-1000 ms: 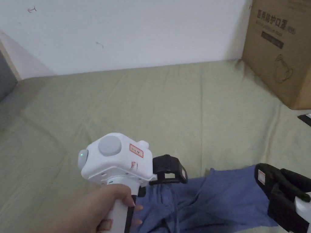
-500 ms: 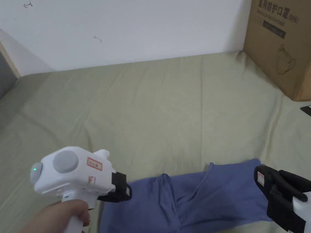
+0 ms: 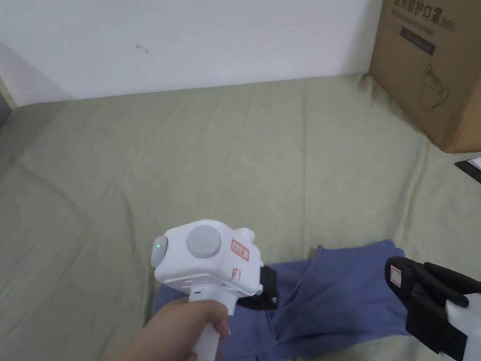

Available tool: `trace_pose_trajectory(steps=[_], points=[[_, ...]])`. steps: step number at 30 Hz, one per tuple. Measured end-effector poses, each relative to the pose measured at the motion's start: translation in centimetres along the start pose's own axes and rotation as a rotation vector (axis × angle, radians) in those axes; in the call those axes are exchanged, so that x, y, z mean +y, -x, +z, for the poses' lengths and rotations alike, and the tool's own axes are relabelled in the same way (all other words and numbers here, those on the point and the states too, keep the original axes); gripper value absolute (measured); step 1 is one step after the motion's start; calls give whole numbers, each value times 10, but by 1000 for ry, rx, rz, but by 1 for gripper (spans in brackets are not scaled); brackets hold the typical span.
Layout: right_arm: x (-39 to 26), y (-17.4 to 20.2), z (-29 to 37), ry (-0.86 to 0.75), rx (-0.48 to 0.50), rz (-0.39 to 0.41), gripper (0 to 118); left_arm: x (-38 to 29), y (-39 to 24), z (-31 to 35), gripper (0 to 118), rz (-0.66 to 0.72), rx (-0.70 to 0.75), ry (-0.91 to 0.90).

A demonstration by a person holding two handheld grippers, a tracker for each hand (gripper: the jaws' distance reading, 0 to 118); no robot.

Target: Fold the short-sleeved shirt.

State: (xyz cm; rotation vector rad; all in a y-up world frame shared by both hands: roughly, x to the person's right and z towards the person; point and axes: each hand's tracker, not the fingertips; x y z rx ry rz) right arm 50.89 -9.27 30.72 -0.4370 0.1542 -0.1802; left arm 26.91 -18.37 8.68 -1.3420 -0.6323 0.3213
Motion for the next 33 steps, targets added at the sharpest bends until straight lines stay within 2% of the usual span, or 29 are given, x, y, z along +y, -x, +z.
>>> trace_pose_trajectory(steps=[2, 4, 5, 8, 11, 12, 13, 14, 15, 16, 17, 18, 22, 24, 26, 28, 29, 30, 32, 33], points=[[2, 2, 0, -4, -5, 10, 0, 1, -1, 6, 0, 63, -258, 40], [5, 4, 2, -8, -8, 21, 0, -1, 4, 22, 0, 83, -389, -24], [6, 5, 4, -11, -6, 25, 0, -4, 9, 38, 0, 61, -400, -96], [8, 5, 9, -15, -9, 41, 0, -6, 46, 86, 0, 24, -167, -266], [8, 6, 9, -3, -22, 64, 0, -15, 108, 123, 3, 80, -105, -267], [8, 6, 9, 2, -23, 56, 0, -18, 128, 132, 12, 117, -104, -256], [9, 7, 10, 4, -12, 12, 0, -25, 154, 140, 33, 160, -124, -241], [11, 8, 10, -3, 24, -32, 0, -33, 173, 144, 64, 194, -175, -230], [12, 9, 9, -1, 42, -46, 0, -38, 189, 145, 64, 222, -203, -219], [15, 13, 6, 2, 35, -36, 0, -45, 207, 143, 76, 251, -239, -197], [18, 19, 3, 6, 35, -33, 0, -52, 220, 138, 104, 272, -277, -189], [19, 23, 0, 13, 34, -26, 0, -56, 227, 132, 118, 298, -310, -190], [21, 40, -12, 39, 60, 3, 0, -59, 253, 98, 118, 421, -532, -173], [21, 47, -17, 59, 65, 23, 0, -57, 251, 71, 118, 455, -593, -132], [19, 53, -22, 75, 67, 41, 0, -54, 242, 56, 118, 426, -711, -146], [18, 57, -25, 87, 71, 49, 0, -46, 226, 42, 118, 416, -767, -116], [18, 59, -26, 92, 72, 52, 0, -44, 217, 33, 118, 417, -763, -76], [17, 60, -28, 96, 74, 54, 0, -36, 234, 26, 118, 397, -737, -66], [16, 61, -30, 102, 72, 57, 0, -31, 229, 29, 116, 309, -635, -94], [16, 61, -30, 103, 69, 57, 0, -30, 231, 32, 108, 299, -619, -98]])
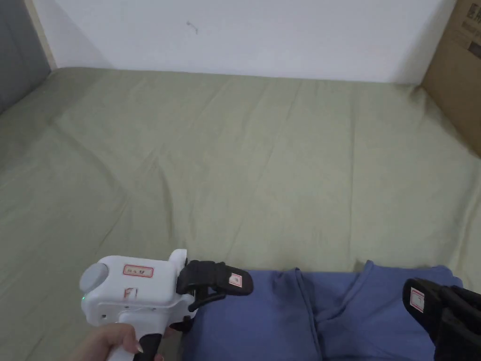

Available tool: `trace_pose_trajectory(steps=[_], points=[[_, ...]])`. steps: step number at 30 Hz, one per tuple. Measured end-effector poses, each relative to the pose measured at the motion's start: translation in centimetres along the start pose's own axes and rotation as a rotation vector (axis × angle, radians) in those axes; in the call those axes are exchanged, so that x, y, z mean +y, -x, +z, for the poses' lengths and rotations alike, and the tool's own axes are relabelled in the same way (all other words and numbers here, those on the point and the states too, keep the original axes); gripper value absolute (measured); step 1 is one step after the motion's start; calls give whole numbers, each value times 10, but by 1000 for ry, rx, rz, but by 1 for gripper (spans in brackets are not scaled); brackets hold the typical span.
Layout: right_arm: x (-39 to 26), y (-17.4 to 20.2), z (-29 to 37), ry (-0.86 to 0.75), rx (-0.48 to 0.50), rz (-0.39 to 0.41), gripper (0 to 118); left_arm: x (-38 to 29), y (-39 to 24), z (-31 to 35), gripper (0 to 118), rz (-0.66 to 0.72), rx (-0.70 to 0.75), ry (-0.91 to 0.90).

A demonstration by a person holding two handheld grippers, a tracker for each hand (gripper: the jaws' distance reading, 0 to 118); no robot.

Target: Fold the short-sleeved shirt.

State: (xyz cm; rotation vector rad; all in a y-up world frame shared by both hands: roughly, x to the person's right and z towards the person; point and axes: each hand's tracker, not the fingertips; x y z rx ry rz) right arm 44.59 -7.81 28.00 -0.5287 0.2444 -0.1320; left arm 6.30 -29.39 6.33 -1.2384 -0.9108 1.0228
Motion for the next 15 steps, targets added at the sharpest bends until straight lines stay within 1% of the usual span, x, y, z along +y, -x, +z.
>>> trace_pose_trajectory(steps=[1, 2, 4, 5, 6, 7, 8, 11, 12, 15], points=[[0, 0, 0, 2, -2, -4, 0, -14, -11, -7, 78, 5, 35, -21], [0, -1, 1, 5, -1, -12, 0, -16, -14, -3, 6, 4, 112, -52], [-3, -3, 2, 13, 2, -33, 0, -23, -25, 0, 7, -101, 419, -100], [-3, -4, 2, 15, 9, -41, 0, -27, -34, 4, 7, -119, 445, -86], [-3, -5, 3, 14, 18, -44, 0, -29, -39, 8, 7, -91, 432, -68], [-2, -5, 4, 11, 24, -40, 0, -34, -48, 18, 7, -99, 438, -81], [-2, -5, 5, 7, 25, -32, 0, -37, -57, 28, 7, -142, 483, -97], [0, -8, 12, -17, 37, -25, 0, -40, -89, 71, 7, -198, 718, -137], [0, -9, 13, -25, 43, -29, 0, -42, -97, 83, 7, -209, 815, -149], [-3, -13, 19, -43, 52, -40, 0, -55, -132, 100, 7, -263, 1199, -184]])
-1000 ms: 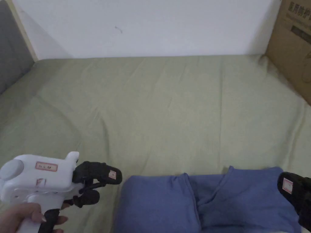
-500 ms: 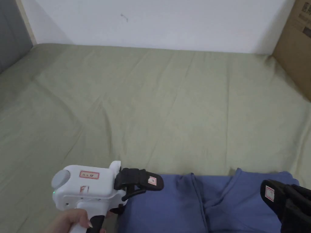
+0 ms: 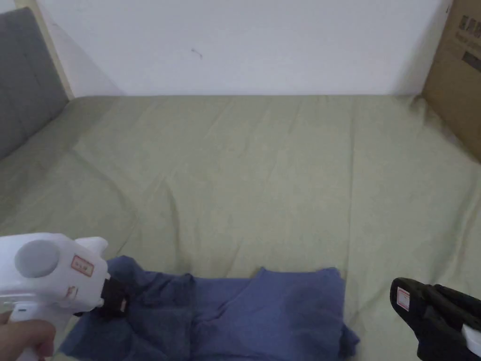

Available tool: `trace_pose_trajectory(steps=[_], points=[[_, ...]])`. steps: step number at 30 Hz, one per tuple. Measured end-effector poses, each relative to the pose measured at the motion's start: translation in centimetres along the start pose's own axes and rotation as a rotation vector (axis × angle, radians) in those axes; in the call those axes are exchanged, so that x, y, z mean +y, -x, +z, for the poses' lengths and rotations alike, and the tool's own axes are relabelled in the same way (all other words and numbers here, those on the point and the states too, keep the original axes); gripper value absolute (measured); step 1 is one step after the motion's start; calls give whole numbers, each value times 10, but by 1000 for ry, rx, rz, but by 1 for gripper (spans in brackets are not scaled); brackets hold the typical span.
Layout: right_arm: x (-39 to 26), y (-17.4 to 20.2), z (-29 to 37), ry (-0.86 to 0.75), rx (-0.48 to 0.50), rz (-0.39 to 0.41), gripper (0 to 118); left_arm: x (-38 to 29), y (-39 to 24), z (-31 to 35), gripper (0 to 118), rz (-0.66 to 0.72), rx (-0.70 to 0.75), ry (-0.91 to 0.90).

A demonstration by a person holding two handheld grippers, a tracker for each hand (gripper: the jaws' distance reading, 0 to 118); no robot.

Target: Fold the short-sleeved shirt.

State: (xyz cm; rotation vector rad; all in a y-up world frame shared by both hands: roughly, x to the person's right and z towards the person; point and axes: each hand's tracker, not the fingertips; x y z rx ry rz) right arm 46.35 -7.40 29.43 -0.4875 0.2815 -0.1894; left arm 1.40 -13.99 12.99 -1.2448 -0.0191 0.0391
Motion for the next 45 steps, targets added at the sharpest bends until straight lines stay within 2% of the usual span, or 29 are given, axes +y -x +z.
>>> trace_pose_trajectory(steps=[2, 4, 7, 11, 13, 14, 16, 17, 18, 21, 25, 26, 28, 29, 30, 31, 32, 34, 38, 41, 45], points=[[-3, -4, 3, -5, 1, -8, 0, 6, -7, 10, 7, -105, 200, -14], [-6, -9, 4, -1, 2, -18, 0, 7, -29, 15, 7, -140, 212, -25], [-8, -17, 7, 10, -8, -32, 0, 14, -78, 17, 7, -145, 71, -27], [-7, -27, 14, 8, -35, -41, 0, 32, -151, -5, 8, -116, -238, 62], [-7, -31, 16, 8, -48, -48, 0, 39, -185, -19, 16, -102, -363, 117], [-6, -34, 17, 10, -55, -52, 0, 44, -198, -27, 42, -65, -463, 146], [-6, -38, 18, 15, -66, -56, 0, 48, -215, -39, 106, -15, -687, 193], [-6, -40, 19, 18, -72, -58, 0, 48, -216, -40, 117, 46, -750, 195], [-6, -41, 19, 19, -74, -59, 0, 48, -213, -35, 114, 85, -776, 181], [-7, -45, 20, 18, -75, -66, 0, 57, -194, -24, 114, 115, -682, 89], [-11, -49, 13, 29, -71, -77, 0, 48, -155, -1, 114, 6, -439, -17], [-12, -49, 11, 34, -68, -85, 0, 40, -159, 3, 108, -30, -385, -39], [-14, -49, 8, 39, -59, -95, 0, 29, -157, 2, 105, -101, -367, -67], [-14, -48, 7, 41, -55, -97, 0, 28, -157, -5, 88, -129, -369, -89], [-15, -47, 6, 43, -53, -95, 0, 29, -159, -13, 56, -148, -371, -96], [-16, -46, 6, 47, -52, -91, 0, 27, -166, -20, 15, -170, -369, -91], [-16, -46, 6, 50, -51, -87, 0, 25, -174, -24, 1, -175, -389, -98], [-17, -46, 7, 54, -52, -82, 0, 14, -198, -33, 1, -197, -483, -55], [-17, -48, 8, 61, -66, -77, 0, 7, -245, -72, 0, -252, -444, 17], [-16, -48, 9, 65, -87, -58, 0, 0, -260, -96, 0, -242, -452, 49], [-19, -49, 9, 77, -89, -72, 0, -6, -263, -100, 0, -125, -497, 40]])
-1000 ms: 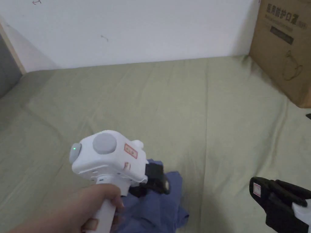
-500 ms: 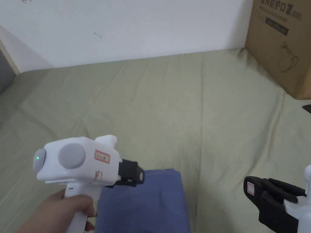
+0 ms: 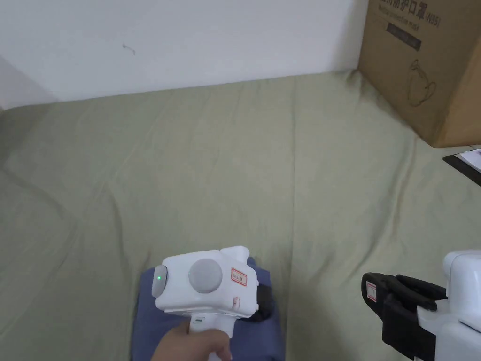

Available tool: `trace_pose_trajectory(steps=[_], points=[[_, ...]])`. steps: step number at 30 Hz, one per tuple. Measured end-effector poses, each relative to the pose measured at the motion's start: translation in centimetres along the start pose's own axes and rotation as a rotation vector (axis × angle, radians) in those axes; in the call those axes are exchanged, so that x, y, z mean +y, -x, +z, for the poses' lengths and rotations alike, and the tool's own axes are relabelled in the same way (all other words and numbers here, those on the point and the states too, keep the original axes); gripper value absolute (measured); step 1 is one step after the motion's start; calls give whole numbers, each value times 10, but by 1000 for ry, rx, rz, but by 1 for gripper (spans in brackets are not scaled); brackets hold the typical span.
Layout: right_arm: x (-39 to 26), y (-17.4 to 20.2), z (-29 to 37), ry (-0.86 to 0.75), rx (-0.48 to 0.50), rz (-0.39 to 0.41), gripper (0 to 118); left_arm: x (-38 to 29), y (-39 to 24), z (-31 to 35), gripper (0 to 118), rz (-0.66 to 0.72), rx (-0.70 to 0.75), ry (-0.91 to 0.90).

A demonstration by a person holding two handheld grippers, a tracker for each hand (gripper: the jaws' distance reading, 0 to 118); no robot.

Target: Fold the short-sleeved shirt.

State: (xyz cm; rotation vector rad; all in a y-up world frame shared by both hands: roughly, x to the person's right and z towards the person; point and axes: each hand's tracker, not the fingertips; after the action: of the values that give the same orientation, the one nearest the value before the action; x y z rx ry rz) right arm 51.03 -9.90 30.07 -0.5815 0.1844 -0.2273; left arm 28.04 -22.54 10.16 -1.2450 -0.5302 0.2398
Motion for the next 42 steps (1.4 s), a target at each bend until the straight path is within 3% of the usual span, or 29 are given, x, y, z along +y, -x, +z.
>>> trace_pose_trajectory(steps=[4, 8, 12, 19, 24, 27, 39, 42], points=[[0, 5, 3, 3, 16, -30, 0, -15, -13, 41, 0, 15, -187, -169], [14, 17, 28, -92, 69, -22, 0, -48, -30, 139, 0, -89, -170, -529], [27, 33, 63, -265, 114, 29, 0, -95, -34, 225, 0, -179, 41, -814], [37, 70, 113, -667, 28, 155, 0, -152, -23, 309, 0, -162, 431, -1235], [22, 78, 94, -800, -172, 226, 0, -171, -6, 299, 0, -202, 618, -1352], [12, 75, 74, -681, -252, 223, 0, -171, 0, 287, 0, -181, 657, -1313], [1, 60, 71, -653, -311, 179, 0, -174, -4, 280, 0, -190, 608, -1289], [0, 55, 68, -642, -305, 182, 0, -177, -3, 285, 0, -185, 515, -1302]])
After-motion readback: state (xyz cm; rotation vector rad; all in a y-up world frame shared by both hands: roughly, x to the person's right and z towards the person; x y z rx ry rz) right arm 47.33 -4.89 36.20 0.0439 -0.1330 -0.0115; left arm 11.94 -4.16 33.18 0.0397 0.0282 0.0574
